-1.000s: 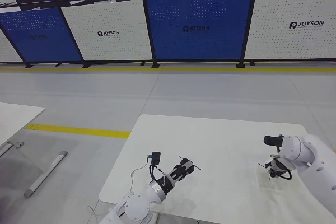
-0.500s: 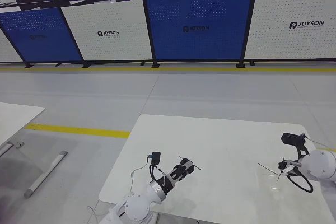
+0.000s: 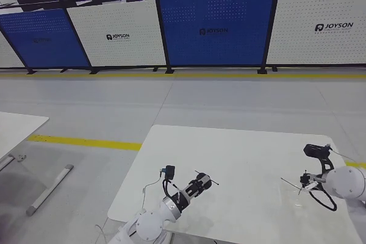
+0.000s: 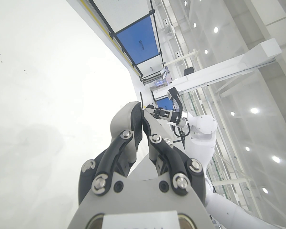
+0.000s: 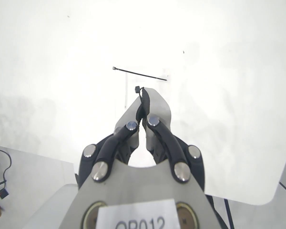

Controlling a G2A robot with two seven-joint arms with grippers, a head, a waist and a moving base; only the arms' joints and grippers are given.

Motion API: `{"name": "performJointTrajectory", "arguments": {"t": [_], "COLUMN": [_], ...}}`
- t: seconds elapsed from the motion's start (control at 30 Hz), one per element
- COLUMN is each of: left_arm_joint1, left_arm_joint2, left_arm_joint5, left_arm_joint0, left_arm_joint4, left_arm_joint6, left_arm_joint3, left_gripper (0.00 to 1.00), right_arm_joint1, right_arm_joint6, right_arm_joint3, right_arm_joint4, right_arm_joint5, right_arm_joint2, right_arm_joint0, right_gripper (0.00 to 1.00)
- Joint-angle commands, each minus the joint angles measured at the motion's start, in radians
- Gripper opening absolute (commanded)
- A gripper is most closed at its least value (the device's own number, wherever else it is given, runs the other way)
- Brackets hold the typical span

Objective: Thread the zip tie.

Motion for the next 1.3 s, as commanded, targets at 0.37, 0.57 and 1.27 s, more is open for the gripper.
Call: {"name": "performJointTrajectory", "arguments": {"t": [0.37,0.57,1.27], "left_arm_joint1": [0.000,0.000,-0.011], "left_arm_joint2": [0.000,0.000,0.046], "left_arm_joint5": [0.000,0.000,0.034], "left_arm_joint0": [0.000,0.000,-0.040], "left_arm_joint4": [0.000,0.000,0.032], "left_arm_joint6": [0.000,0.000,0.059], "left_arm_joint3": [0.000,0.000,0.007], "left_gripper": [0.00,0.00,0.00], "right_arm_joint1": [0.002,0.002,0.002], "right_arm_joint6": [-0.245,-0.245,-0.245], "right_arm_joint3": [-0.236,-0.236,-0.236], "right_arm_joint4": [0.181,0.181,0.181], "right_arm_joint5": [0.002,0.002,0.002], "right_arm_joint2": [0.144,0.144,0.144], "right_arm_joint0": [-0.204,-0.204,-0.204], "right_gripper": [0.00,0.00,0.00]}}
